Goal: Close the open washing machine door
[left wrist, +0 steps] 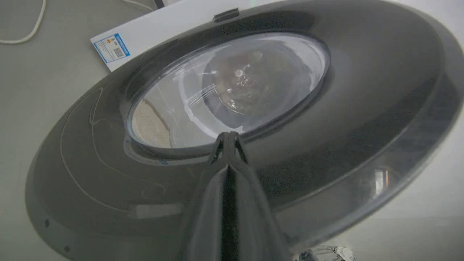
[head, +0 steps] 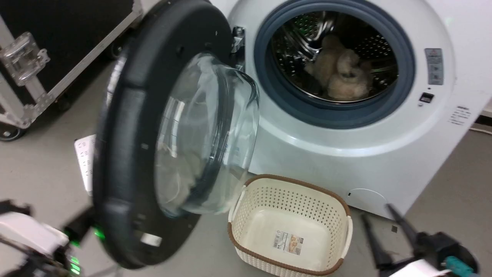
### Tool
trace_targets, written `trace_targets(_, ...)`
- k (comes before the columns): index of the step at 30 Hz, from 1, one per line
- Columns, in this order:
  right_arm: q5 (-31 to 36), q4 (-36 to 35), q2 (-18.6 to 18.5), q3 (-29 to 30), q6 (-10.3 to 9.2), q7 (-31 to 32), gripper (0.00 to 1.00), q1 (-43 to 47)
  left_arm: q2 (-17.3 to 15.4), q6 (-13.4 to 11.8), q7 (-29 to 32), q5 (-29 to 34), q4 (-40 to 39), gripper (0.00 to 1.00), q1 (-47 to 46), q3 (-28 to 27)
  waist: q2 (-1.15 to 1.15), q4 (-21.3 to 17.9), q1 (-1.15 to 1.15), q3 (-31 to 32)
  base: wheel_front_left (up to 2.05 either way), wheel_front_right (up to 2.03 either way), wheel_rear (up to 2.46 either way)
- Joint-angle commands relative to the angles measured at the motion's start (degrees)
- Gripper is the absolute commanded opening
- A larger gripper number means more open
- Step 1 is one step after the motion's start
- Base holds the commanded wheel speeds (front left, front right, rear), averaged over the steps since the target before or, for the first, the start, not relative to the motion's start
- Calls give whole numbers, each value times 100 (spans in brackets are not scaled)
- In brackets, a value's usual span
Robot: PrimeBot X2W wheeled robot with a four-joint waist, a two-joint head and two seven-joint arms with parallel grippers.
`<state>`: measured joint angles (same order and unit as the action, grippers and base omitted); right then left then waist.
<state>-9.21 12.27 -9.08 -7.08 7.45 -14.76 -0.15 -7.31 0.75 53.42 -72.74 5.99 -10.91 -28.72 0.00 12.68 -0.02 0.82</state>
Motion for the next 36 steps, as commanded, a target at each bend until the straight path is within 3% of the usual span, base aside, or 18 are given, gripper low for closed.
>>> trace_targets(1, 87, 73, 131, 308, 3, -23, 100, 85, 171, 0, 148, -55, -219, 0, 255, 203, 0, -76, 2, 45, 0, 0, 0)
trace_targets(5, 231, 113, 323, 657, 3, 5, 100, 41, 368, -58, 225, -187, -601, 0, 608, 602, 0, -216, 2, 45, 0, 0, 0)
trace_targets(6, 318, 117, 395, 740, 3, 52, 100, 4, 421, -129, 202, -354, -821, 0, 819, 951, 0, -360, 2, 24, 0, 0, 0)
trace_targets(7, 318, 117, 395, 740, 3, 52, 100, 4, 421, -129, 202, -354, -821, 0, 819, 951, 0, -360, 2, 24, 0, 0, 0)
trace_targets(8, 348, 116, 442, 779, 3, 111, 100, -30, 437, -221, 18, -633, -1011, 0, 1018, 1449, 0, -531, 2, -18, 0, 0, 0)
trace_targets(10, 352, 111, 458, 803, 3, 133, 100, -48, 439, -262, -126, -827, -1083, 0, 1095, 1722, 0, -621, 2, -48, 0, 0, 0)
trace_targets(12, 374, 100, 479, 837, 3, 180, 100, -81, 440, -309, -460, -1167, -1206, 0, 1204, 2268, 0, -836, 2, -120, 0, 0, 0)
trace_targets(14, 401, 38, 514, 956, 3, 286, 100, -174, 442, -215, -1613, -1850, -1129, 0, 935, 3607, 0, -1546, 2, -420, 0, 0, 0)
trace_targets(16, 398, 27, 512, 937, 3, 303, 100, -238, 442, -145, -2027, -1987, -951, 0, 696, 3911, 0, -1838, 2, -549, 0, 0, 0)
trace_targets(20, 345, 25, 509, 928, 3, 297, 100, -354, 443, -7, -2889, -2276, -415, 0, 64, 4327, 0, -2419, 2, -796, 0, 0, 0)
trace_targets(27, 184, 197, 511, 917, 3, 189, 100, -509, 443, 167, -4406, -2749, 864, 0, -1310, 4593, 0, -3250, 2, -1226, 0, 0, 0)
trace_targets(36, 41, 490, 552, 784, 3, 41, 100, -708, 443, 516, -5575, -3347, 2392, 0, -2907, 4889, 0, -3554, 2, -1541, 0, 0, 0)
